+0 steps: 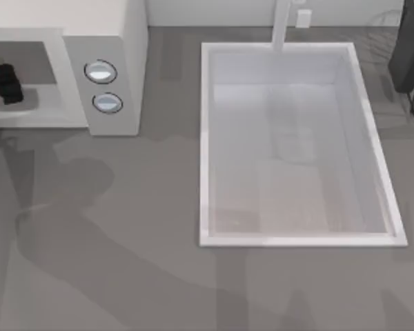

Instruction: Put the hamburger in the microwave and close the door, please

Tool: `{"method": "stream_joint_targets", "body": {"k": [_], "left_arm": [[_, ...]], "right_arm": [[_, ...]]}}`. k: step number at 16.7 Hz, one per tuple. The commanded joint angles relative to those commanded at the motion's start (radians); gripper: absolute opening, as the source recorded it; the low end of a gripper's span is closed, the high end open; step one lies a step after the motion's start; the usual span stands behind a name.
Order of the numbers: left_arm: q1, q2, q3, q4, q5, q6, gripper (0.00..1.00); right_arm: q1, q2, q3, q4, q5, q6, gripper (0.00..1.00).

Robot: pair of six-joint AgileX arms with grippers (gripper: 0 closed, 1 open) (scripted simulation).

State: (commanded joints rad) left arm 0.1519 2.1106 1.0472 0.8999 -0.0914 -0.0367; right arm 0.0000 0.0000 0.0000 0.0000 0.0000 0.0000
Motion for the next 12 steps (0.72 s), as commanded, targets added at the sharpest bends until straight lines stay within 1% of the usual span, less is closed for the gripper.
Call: {"method": "stream_joint_targets", "body": {"k": [7,12], "left_arm": [[0.044,-0.141,-0.307,0.176,0.036,0.014,1.00],[0.073,-0.198,-0.517,0.258,0.053,0.024,1.00]], "right_arm": [[0.000,0.000,0.000,0.000,0.000,0.000,1.00],[0.000,0.000,0.000,0.000,0.000,0.000,1.00]]}}
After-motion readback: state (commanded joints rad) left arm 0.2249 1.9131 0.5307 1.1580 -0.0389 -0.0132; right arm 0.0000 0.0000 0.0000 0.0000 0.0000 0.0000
